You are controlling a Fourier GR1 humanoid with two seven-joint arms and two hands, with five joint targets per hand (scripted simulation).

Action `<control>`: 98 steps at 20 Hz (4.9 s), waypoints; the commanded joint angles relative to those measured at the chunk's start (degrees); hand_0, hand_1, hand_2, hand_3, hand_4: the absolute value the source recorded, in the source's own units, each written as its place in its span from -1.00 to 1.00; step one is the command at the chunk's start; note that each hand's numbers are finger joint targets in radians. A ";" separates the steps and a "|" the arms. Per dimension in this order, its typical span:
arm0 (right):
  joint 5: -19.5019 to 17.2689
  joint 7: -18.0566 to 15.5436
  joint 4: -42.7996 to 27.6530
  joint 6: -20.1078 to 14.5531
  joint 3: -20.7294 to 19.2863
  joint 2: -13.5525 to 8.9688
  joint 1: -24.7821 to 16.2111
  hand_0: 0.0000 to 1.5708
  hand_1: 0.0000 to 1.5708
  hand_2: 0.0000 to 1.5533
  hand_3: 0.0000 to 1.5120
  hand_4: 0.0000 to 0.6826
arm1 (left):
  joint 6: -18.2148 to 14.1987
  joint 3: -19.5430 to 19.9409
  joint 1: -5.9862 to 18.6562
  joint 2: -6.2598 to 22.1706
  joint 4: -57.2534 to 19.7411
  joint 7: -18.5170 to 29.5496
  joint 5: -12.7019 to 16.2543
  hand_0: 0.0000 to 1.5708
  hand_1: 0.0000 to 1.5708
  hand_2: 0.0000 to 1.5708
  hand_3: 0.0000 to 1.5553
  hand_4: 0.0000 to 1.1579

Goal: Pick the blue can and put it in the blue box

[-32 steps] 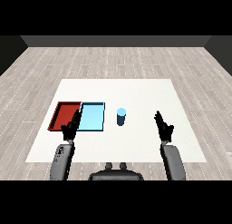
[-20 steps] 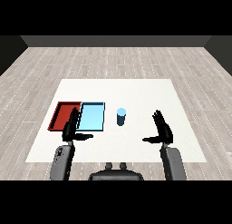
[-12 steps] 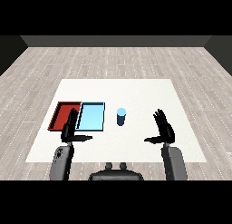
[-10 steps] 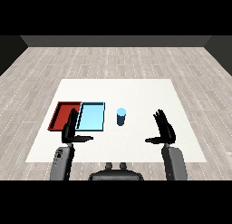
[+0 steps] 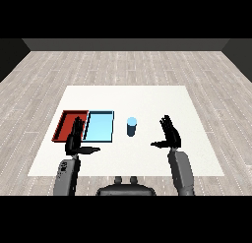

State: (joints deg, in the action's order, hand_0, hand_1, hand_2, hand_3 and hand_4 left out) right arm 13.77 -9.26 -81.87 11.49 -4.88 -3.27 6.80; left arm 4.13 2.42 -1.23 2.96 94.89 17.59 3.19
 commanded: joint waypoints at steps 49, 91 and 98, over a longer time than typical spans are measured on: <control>24.98 -17.51 56.10 -18.42 27.85 3.27 37.74 -1.00 -1.00 -1.00 -1.00 -1.00 | 2.64 4.01 -0.46 1.74 -2.31 1.75 3.35 -1.00 -1.00 -1.00 -1.00 -1.00; 22.57 -9.32 45.65 -40.42 47.51 -3.25 42.34 0.95 0.95 0.90 0.86 0.67 | 0.05 -1.80 2.47 -1.58 2.84 -6.79 1.17 -1.00 -1.00 -1.00 -1.00 -1.00; 19.45 -6.12 28.76 -43.22 45.59 -12.38 35.99 0.92 0.92 0.90 0.86 0.71 | -2.39 -9.07 5.84 -2.92 4.08 -12.72 -2.96 -1.00 -1.00 -1.00 -1.00 -1.00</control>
State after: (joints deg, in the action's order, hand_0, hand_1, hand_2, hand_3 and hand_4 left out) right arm 35.00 -17.91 -44.57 -29.82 41.54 -11.18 45.54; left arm 2.51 -3.97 2.06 0.54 97.91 9.53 0.79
